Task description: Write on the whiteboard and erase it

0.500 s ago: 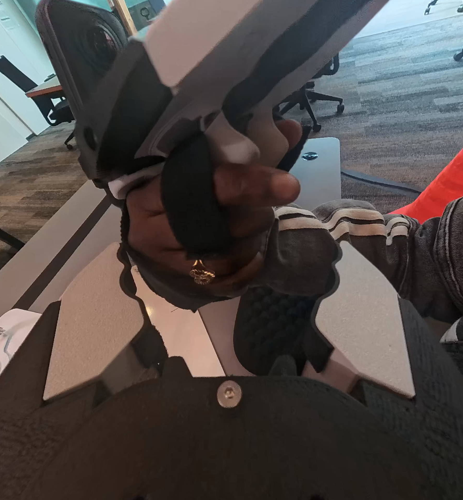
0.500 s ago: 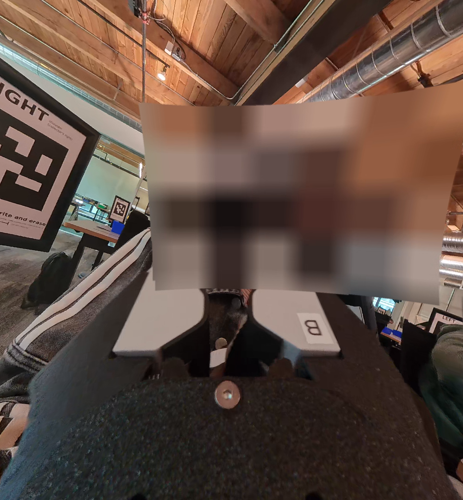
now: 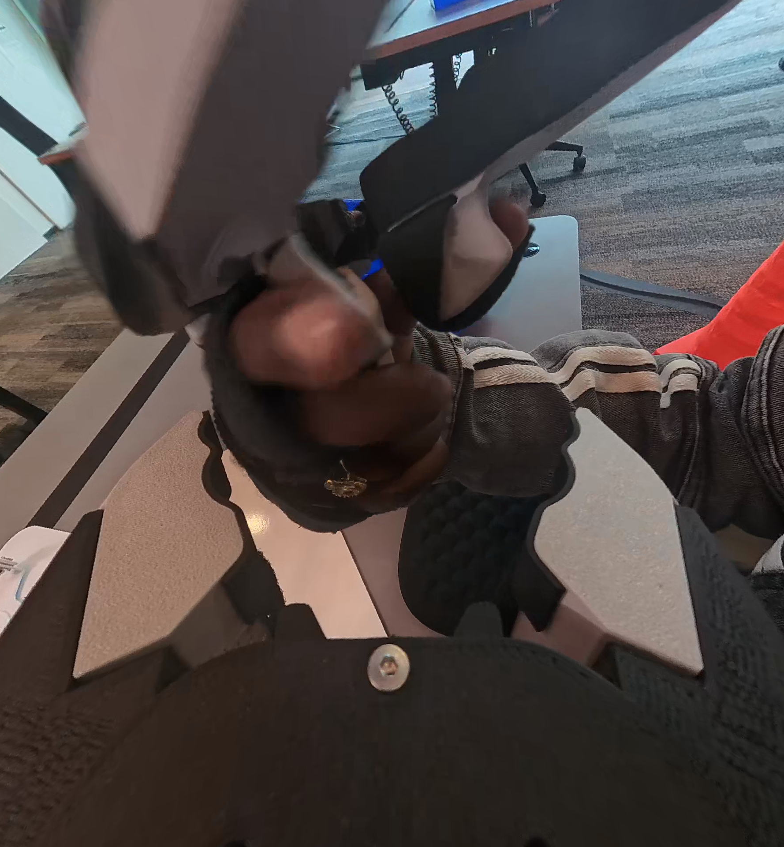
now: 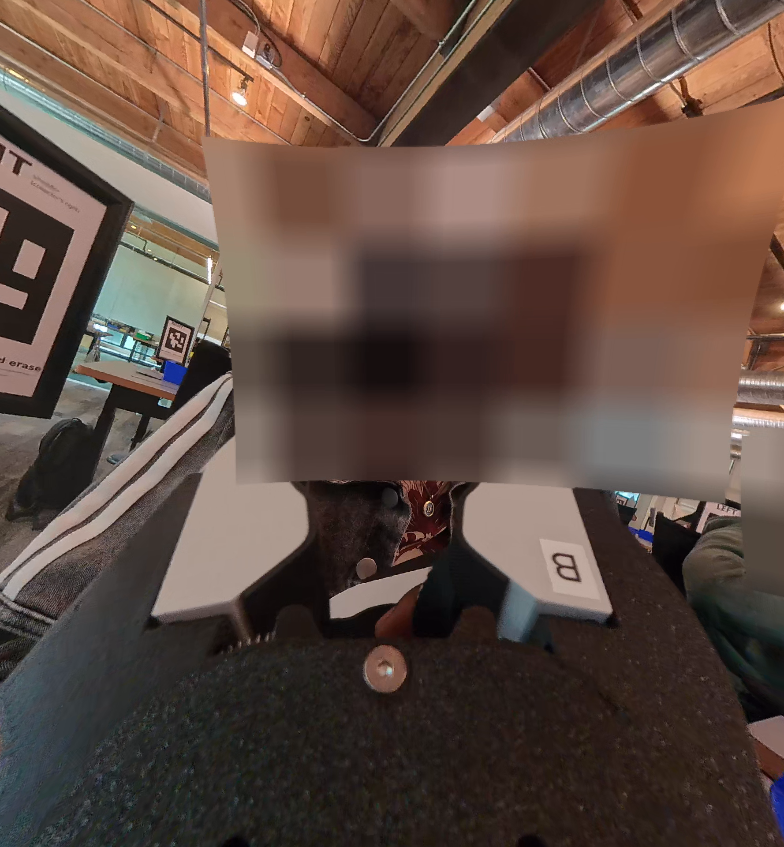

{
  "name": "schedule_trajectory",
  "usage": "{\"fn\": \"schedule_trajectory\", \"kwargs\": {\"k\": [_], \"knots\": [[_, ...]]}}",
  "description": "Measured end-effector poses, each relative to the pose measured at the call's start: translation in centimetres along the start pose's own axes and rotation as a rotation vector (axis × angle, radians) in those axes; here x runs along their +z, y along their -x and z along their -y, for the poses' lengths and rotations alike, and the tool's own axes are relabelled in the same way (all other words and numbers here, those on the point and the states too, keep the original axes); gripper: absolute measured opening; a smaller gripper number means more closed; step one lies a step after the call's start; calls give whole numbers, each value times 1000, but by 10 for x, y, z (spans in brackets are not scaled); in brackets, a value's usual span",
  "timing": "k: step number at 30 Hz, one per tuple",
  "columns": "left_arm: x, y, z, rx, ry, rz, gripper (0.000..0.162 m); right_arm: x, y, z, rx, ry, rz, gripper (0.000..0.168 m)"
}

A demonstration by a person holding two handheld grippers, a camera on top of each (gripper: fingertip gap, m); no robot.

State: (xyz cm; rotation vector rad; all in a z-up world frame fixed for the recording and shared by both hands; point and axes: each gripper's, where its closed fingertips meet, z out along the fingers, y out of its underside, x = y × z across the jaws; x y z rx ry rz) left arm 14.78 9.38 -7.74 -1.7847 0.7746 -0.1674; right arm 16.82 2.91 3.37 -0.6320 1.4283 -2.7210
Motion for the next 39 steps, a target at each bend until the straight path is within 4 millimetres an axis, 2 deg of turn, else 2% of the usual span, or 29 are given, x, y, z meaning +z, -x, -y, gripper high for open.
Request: {"fn": "schedule_trajectory", "kwargs": {"k": [2, 4, 5, 8, 16, 18, 19, 20, 21, 22, 24, 25, 26, 27, 28, 31, 32, 33, 35, 36, 38, 39], "knots": [[0, 0, 0, -5, -2, -2, 136, 0, 2, -1, -14, 4, 3, 52], [0, 0, 0, -7, -2, -2, 137, -1, 4, -1, -10, 4, 24, 22], [0, 0, 0, -6, -1, -2, 137, -2, 4, 0, 5, 2, 34, 12], [0, 0, 0, -10, -4, -6, 137, -3, 1, -3, 7, 20, 15, 0], [-4, 4, -2, -47, -24, -16, 137, 3, -8, -13, -33, 89, -62, 0], [-8, 7, -2, -66, -41, -20, 137, 2, -15, -12, -31, 100, -128, 0], [-10, 8, -3, -76, -52, -25, 137, 1, -20, -14, -35, 114, -175, 11], [-14, 9, -4, -86, -67, -29, 137, -1, -24, -14, -41, 126, -220, 31], [-18, 11, -4, -97, -78, -29, 137, -3, -29, -14, -47, 134, -280, 55], [-22, 14, -5, -108, -88, -25, 137, -5, -34, -14, -63, 146, -342, 68], [-32, 22, -8, -125, -108, -10, 138, -12, -45, -15, -95, 183, -483, 79], [-37, 26, -10, -134, -118, -2, 138, -17, -51, -14, -128, 204, -570, 69], [-42, 31, -12, -144, -128, 8, 138, -27, -61, -9, -189, 213, -698, 43], [-47, 36, -15, -156, -138, 19, 139, -41, -71, 0, -278, 220, -856, 0], [-54, 43, -17, -172, -148, 34, 139, -53, -76, 5, -348, 243, -986, 0], [-72, 64, -26, -213, -187, 100, 139, -82, -85, 2, -464, 420, -1330, 0], [-78, 72, -29, -227, -206, 130, 138, -98, -87, 3, -523, 482, -1483, 3], [-85, 81, -34, -243, -232, 166, 137, -113, -86, 5, -587, 541, -1630, 17], [-101, 99, -40, -285, -322, 253, 114, -139, -79, 3, -684, 674, -1863, 71], [-112, 108, -43, -305, -384, 302, 87, -151, -75, -2, -694, 754, -1954, 90], [-137, 130, -55, -325, -459, 477, 0, -173, -64, -9, -691, 851, -2139, 121], [-146, 138, -65, -322, -443, 567, 0, -181, -58, -10, -696, 865, -2221, 129]]}}
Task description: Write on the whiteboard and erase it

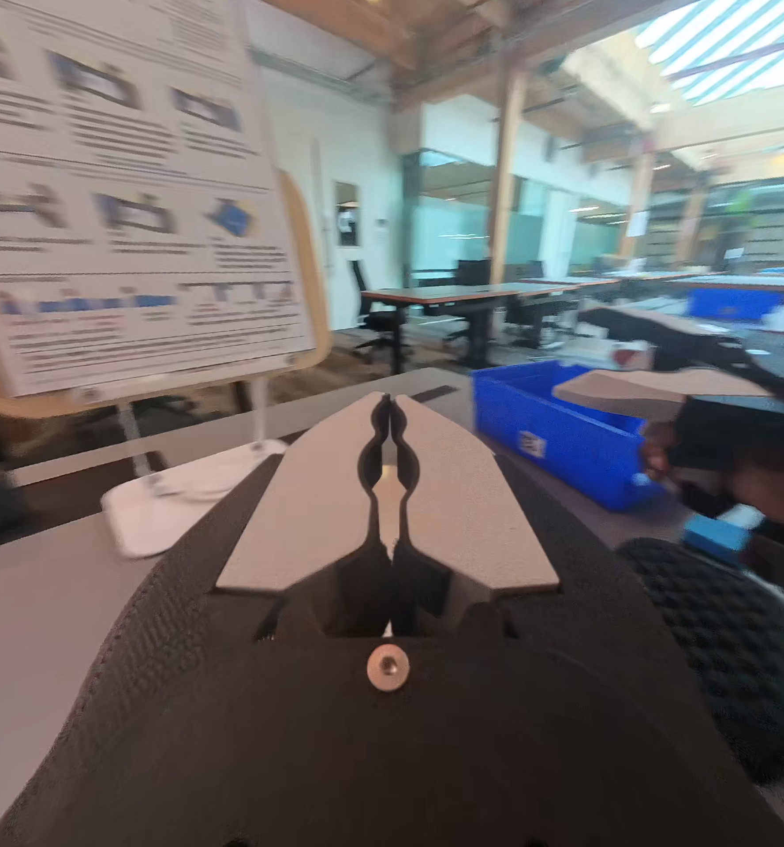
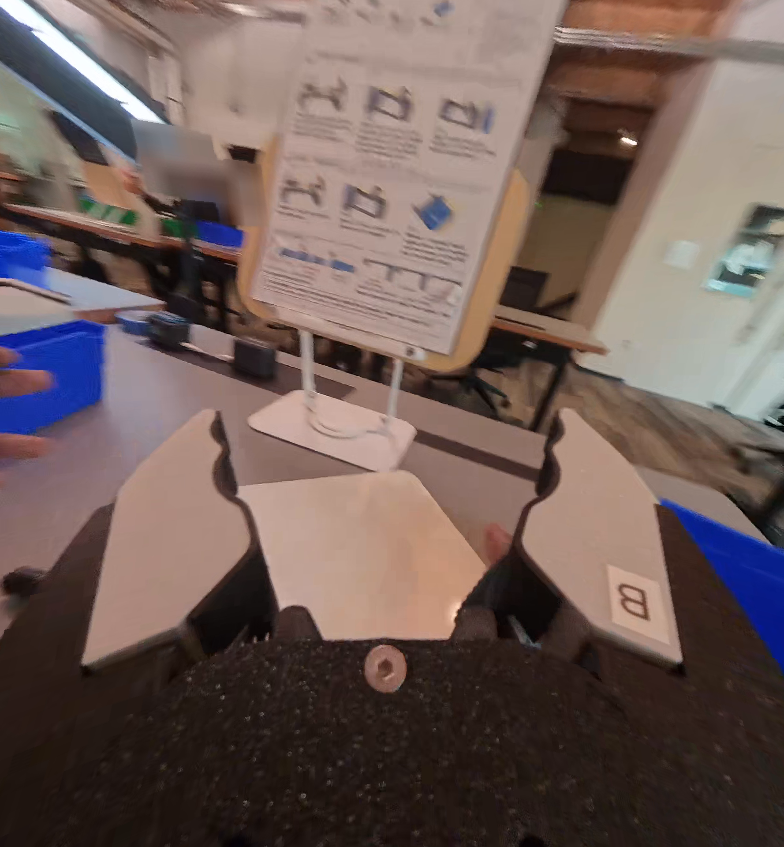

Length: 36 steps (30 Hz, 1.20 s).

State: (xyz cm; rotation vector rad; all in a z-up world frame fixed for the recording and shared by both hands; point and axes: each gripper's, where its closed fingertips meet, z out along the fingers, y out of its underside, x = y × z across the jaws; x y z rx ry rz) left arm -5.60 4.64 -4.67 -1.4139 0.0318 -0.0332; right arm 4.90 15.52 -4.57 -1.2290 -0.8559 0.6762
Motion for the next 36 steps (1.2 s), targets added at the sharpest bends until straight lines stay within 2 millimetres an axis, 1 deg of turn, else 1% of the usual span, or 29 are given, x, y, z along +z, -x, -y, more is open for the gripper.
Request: {"fn": "schedule_trajectory", "kwargs": {"k": [1, 3, 4, 5, 7, 8, 9, 10, 13, 16, 18, 22, 25, 28, 29, 30, 31, 32, 33, 34, 35, 36], "knots": [[-5, 11, -5, 22, 13, 68, 0, 0, -4, -5, 9, 11, -61, 139], [-15, 25, -17, 58, 61, 178, 0, -3, -6, -10, 28, -9, -131, 140], [-20, 29, -25, 69, 96, 214, 4, -4, -4, -8, 44, -35, -146, 140], [-25, 32, -33, 68, 125, 252, 29, -5, -2, -9, 53, -42, -156, 141], [-33, 41, -52, 41, 208, 329, 122, -3, 2, -19, 54, 18, -167, 148], [-37, 41, -64, 25, 284, 348, 140, -3, 5, -23, 46, 45, -166, 148], [-42, 40, -72, 13, 331, 352, 146, -4, 7, -26, 35, 59, -178, 148], [-46, 40, -74, 4, 331, 364, 146, -6, 7, -27, 25, 61, -195, 148], [-57, 42, -66, -13, 255, 407, 145, -15, 11, -30, 30, 64, -215, 148], [-61, 37, -65, -14, 272, 391, 145, -28, 15, -32, 33, 88, -207, 148], [-67, 33, -65, -2, 279, 395, 145, -40, 17, -35, 22, 102, -217, 148], [-81, 16, -72, -18, 298, 390, 145, -66, 26, -45, 26, 139, -206, 148], [-93, 2, -79, -29, 310, 390, 145, -82, 33, -55, 18, 183, -192, 148], [-100, -6, -83, -21, 314, 391, 145, -91, 39, -56, 23, 180, -175, 148], [-102, -10, -83, -4, 312, 379, 142, -94, 41, -54, 25, 173, -167, 147], [-101, -14, -82, 32, 308, 356, 121, -95, 46, -52, 25, 164, -151, 145], [-102, -19, -78, 65, 291, 331, 78, -96, 51, -49, 30, 146, -129, 138], [-101, -16, -71, 52, 261, 335, 61, -98, 57, -45, 35, 126, -104, 132], [-102, -15, -72, 48, 282, 339, 44, -98, 63, -42, 37, 114, -75, 124], [-103, -13, -74, 63, 314, 343, 32, -97, 67, -40, 38, 108, -63, 125], [-103, -12, -75, 89, 338, 337, 5, -96, 70, -37, 21, 110, -48, 119], [-104, -10, -77, 102, 359, 341, 0, -95, 74, -35, -7, 115, -27, 97]]}}
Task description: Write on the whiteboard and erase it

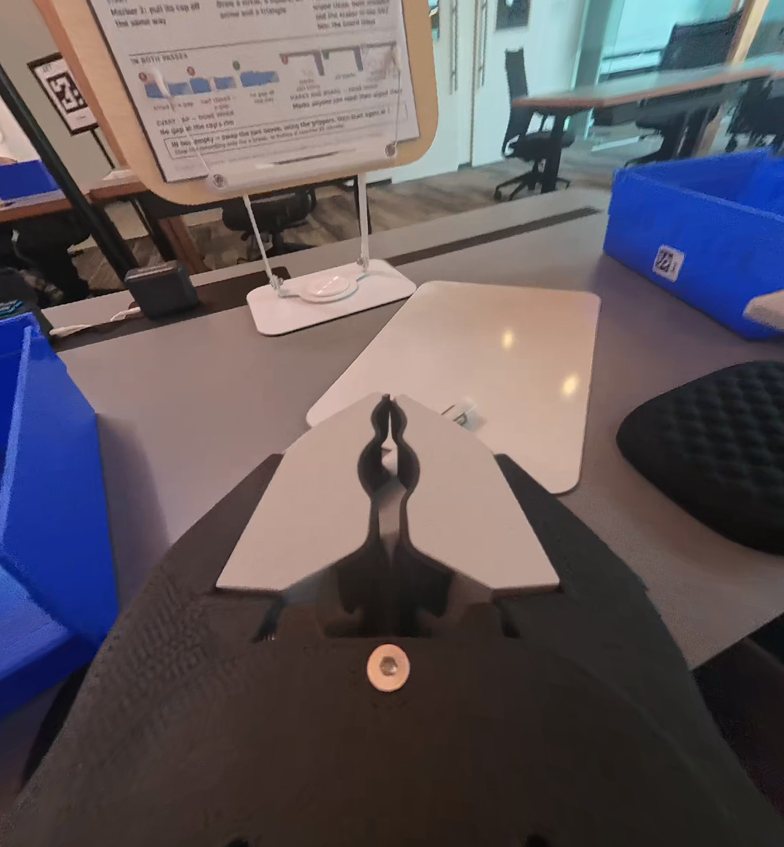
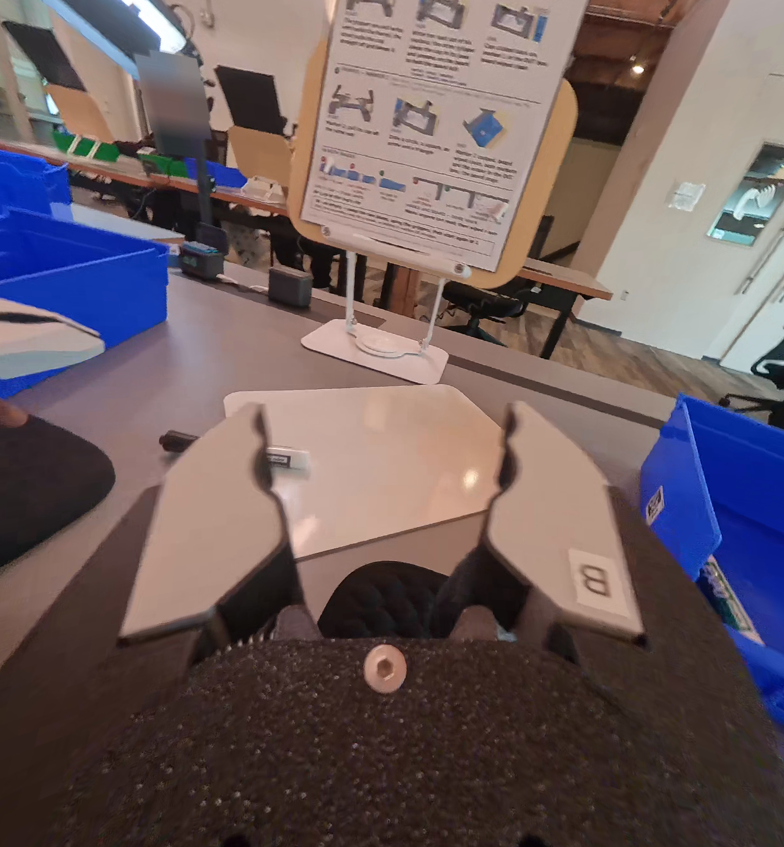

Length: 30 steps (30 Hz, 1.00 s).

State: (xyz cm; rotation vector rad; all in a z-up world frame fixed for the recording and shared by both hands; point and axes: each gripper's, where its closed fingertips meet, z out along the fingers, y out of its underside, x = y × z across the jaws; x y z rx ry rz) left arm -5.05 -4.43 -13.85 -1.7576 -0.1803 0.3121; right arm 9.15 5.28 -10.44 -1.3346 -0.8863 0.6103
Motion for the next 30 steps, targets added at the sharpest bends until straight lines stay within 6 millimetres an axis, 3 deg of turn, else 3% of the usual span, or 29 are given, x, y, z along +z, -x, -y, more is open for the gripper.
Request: {"fn": "schedule_trajectory", "kwargs": {"k": [1, 2, 4, 7, 12, 15, 19, 25, 30], "knots": [[1, 3, -4, 11, 36, 13, 0, 0, 3, 1, -21, 7, 14, 75], [2, 4, -7, 29, 71, 21, 0, -1, 7, 1, -42, 30, 35, 39], [4, 2, -17, 70, 141, 18, 0, -2, 17, -7, -11, 111, 76, 8], [11, 0, -38, 149, 262, 13, 0, -9, 46, -11, -6, 180, 195, 3], [27, 12, -56, 327, 358, 100, 0, -36, 114, 16, -47, 111, 402, 2], [32, 21, -57, 446, 388, 173, 0, -49, 153, 31, -110, 86, 518, 2], [36, 30, -56, 554, 408, 249, 1, -55, 182, 36, -174, 80, 602, 2], [38, 28, -54, 602, 406, 272, 1, -56, 196, 33, -224, 86, 620, 3], [37, 27, -49, 647, 392, 297, 1, -57, 194, 31, -237, 98, 617, 3]]}}
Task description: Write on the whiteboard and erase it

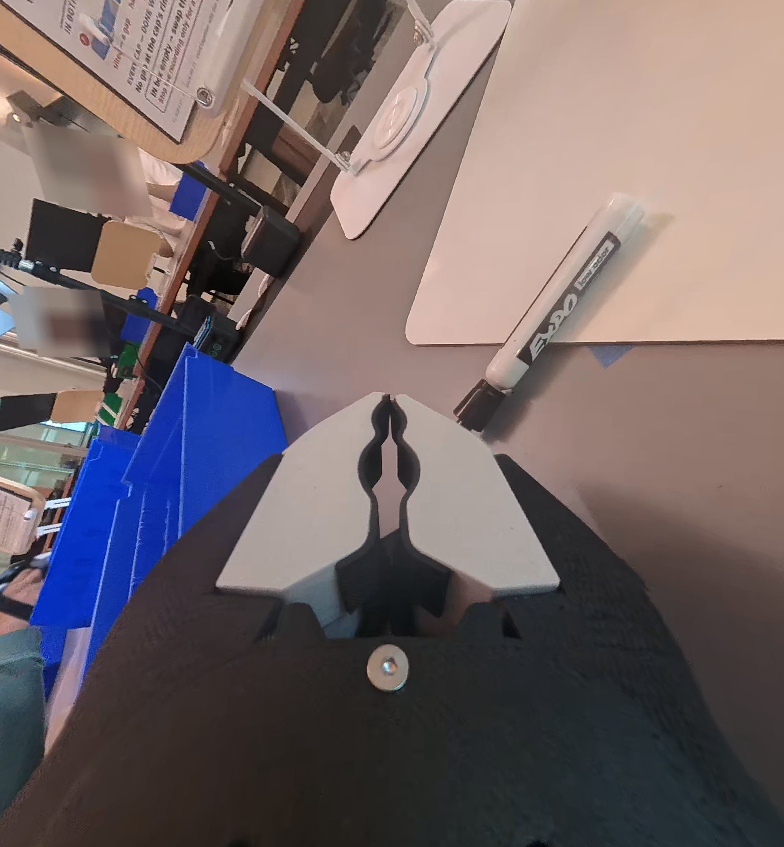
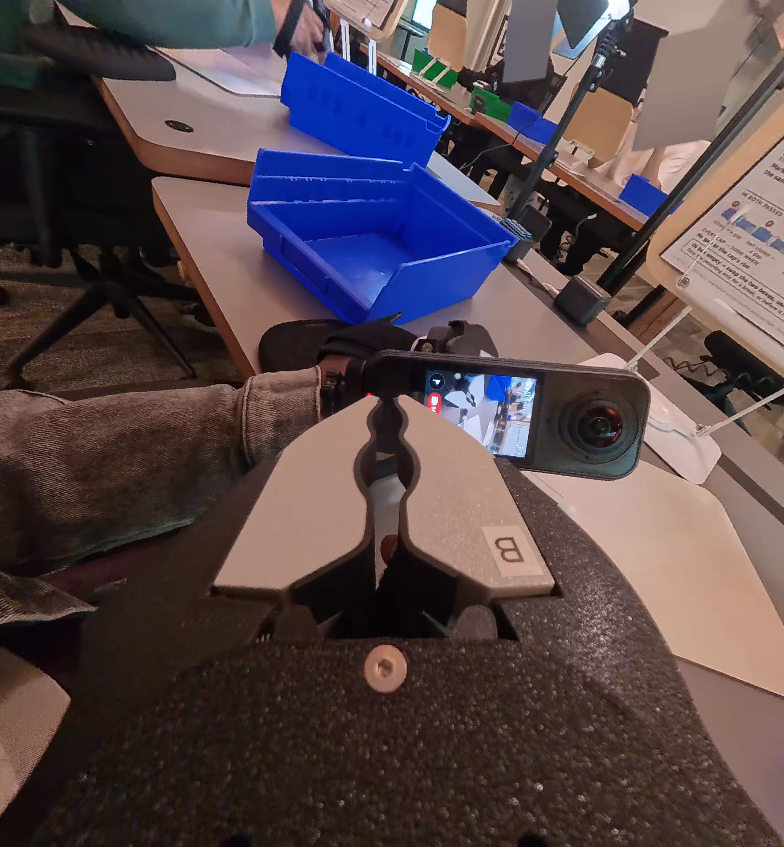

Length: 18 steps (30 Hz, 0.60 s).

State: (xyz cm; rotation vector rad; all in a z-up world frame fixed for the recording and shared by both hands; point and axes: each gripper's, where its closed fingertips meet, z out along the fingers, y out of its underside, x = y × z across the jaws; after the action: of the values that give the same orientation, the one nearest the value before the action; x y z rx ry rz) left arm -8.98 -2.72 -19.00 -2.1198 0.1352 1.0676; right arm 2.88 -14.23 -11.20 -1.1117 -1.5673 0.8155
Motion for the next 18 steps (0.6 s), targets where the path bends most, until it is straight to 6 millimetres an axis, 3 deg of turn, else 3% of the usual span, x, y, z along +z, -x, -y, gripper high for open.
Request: {"fn": "schedule_trajectory", "kwargs": {"k": [7, 9, 12, 14, 16, 18], "knots": [[-2, 0, 2, 26, 14, 22, 1, 0, 2, -2, -9, 9, 0, 3], [-3, -4, 3, -34, -8, -31, 1, -2, -5, 0, -6, -17, -29, 6], [-13, -21, 8, -324, -83, -321, 27, -18, -40, -2, 80, -83, -122, 12], [-28, -20, 9, -480, -131, -462, 45, -27, -76, -20, 138, -68, -231, 17], [-43, -20, 7, -519, -163, -569, 66, -26, -98, -45, 154, 8, -225, 50], [-54, -27, -4, -424, -112, -681, 95, -10, -98, -70, 129, 134, -1, 79]]}}
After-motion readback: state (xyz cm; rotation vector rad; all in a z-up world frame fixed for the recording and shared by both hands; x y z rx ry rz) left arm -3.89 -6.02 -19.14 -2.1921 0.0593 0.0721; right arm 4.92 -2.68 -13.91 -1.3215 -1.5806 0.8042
